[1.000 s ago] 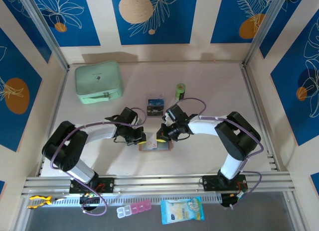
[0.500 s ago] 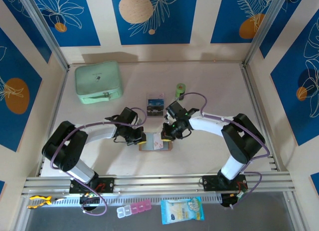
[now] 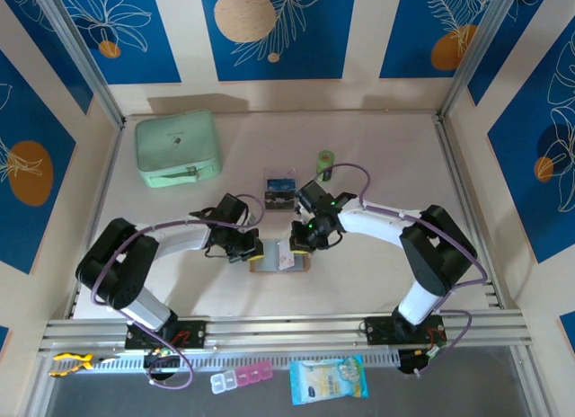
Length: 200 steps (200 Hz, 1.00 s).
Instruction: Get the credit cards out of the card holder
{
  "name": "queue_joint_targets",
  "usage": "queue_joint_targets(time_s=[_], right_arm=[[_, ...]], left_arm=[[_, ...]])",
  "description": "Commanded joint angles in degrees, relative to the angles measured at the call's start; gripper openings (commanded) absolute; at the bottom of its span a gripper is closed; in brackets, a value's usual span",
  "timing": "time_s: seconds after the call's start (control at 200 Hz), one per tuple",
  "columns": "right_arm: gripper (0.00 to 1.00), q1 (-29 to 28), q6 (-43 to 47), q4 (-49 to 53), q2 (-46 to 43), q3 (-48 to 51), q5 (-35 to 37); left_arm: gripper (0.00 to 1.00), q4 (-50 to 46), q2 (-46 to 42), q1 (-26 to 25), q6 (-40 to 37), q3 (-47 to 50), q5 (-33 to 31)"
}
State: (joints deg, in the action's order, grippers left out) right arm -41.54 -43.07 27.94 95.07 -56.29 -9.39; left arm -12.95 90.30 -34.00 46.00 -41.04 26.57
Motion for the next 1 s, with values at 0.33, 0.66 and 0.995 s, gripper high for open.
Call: queue_joint_targets(time_s=[0.33, 0.66, 0.995], right_arm=[[0.02, -0.9, -0.3, 0.3, 1.9, -1.5, -0.8], [0.01, -0.4, 1.8, 4.0, -2.8, -3.5, 1.4], [0.01, 2.2, 10.4, 11.3, -6.7, -7.2, 3.4]], left_arm=[[0.00, 1.9, 4.0, -2.9, 2.0, -0.4, 0.9], [0.00, -3.5, -1.2, -2.5, 0.4, -1.1, -4.0], [0.02, -6.4, -6.1, -0.9, -1.0, 0.9, -6.5]])
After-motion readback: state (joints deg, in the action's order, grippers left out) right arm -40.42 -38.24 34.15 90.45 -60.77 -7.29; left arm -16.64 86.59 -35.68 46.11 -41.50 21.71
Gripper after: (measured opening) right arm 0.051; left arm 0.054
